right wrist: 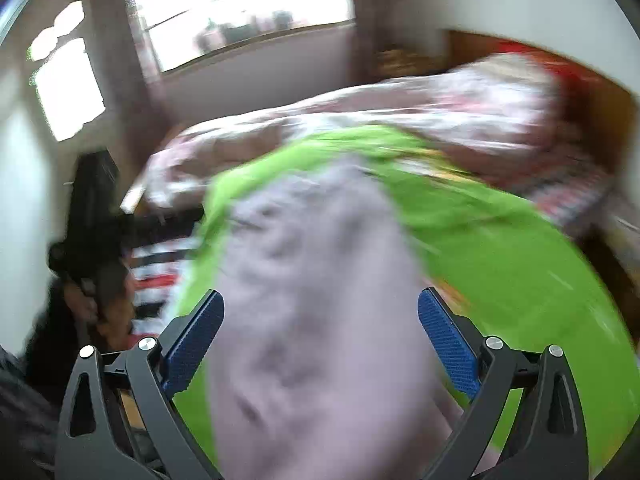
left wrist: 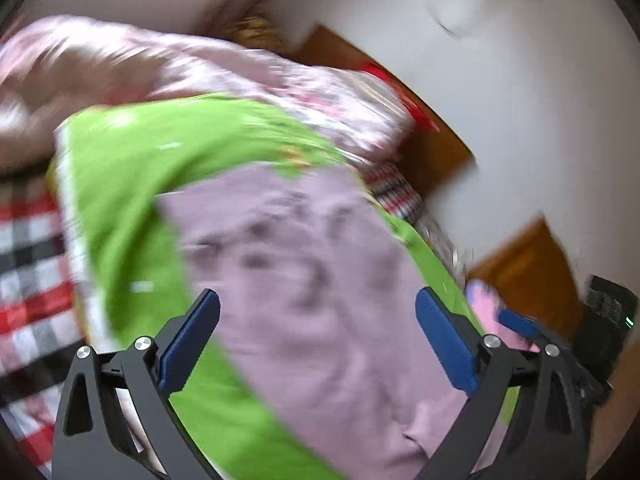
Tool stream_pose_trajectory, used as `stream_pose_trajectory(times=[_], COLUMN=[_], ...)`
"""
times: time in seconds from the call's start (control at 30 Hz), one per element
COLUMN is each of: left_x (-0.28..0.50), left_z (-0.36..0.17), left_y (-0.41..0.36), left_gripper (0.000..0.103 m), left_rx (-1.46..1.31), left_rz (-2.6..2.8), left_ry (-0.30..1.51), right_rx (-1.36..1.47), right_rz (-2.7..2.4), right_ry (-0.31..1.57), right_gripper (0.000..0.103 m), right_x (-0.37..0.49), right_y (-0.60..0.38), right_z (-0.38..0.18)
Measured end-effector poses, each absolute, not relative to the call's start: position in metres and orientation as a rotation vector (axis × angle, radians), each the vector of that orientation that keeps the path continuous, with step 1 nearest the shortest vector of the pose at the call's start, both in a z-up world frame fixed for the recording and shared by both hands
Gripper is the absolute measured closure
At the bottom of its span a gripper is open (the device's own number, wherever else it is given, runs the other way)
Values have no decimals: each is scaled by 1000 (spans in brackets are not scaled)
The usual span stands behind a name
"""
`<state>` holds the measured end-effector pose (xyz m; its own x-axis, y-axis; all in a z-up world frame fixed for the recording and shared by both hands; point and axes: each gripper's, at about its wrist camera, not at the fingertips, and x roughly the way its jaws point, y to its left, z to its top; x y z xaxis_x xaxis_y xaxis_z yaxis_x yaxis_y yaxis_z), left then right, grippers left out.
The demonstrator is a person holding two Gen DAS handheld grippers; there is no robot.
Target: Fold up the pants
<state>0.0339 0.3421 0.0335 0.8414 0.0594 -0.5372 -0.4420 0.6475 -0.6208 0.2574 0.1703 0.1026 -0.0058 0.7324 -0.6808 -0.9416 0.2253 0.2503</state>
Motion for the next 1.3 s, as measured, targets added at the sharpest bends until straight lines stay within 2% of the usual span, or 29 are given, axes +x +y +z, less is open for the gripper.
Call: stream_pose_trajectory(times=[0.07, 0.1, 0.17, 0.3, 0.53, 0.7, 0.8, 0.83, 0.87, 0.9, 0.97, 1.0, 1.13, 1.2, 1.3], left_x=[23, 21, 23, 43, 71, 79, 80, 80, 80, 81, 80, 79, 67, 65, 70], left_z=[17, 10, -1, -10, -27, -30, -33, -34, -34, -35, -36, -35, 1, 23, 25], left_y=[368, 378, 393, 405, 420, 426, 431, 433, 434, 435, 437, 439, 430, 426, 432], left_gripper=[13, 15, 23, 27, 27, 32, 44, 53, 67, 73, 95, 98, 98, 98, 98], left_rx=[-901, -929, -972, -974, -977, -965, -987, -988, -983, -973, -963, -957, -861, -789, -774], left_rz=[325, 323, 324, 323, 326, 347, 372, 385, 395, 407, 412, 408, 425, 452, 482], left_ry=[507, 506, 509, 525, 547, 535, 527, 529, 536, 548, 556, 550, 453, 431, 459], right_rx=[-343, -352, -377, -445, -618, -686, -712, -717, -719, -700, -660, -650, -616, -589, -604], right_rz=[1422, 1438, 1436, 1399, 1272, 1370, 1378, 1374, 1370, 1365, 1361, 1365, 1378, 1391, 1374], right_ry=[895, 930, 961, 991, 1004, 923, 915, 908, 901, 897, 877, 857, 736, 724, 746], right_gripper=[15, 25, 34, 38, 40, 56, 65, 66, 69, 74, 86, 88, 89, 89, 89], right_x=[265, 263, 267, 286, 315, 302, 298, 296, 295, 297, 300, 299, 286, 285, 287], right_y=[244, 266, 312, 380, 391, 388, 396, 397, 396, 394, 387, 383, 372, 375, 387], right_z=[93, 88, 80, 68, 28, 28, 23, 23, 22, 23, 30, 34, 64, 78, 72])
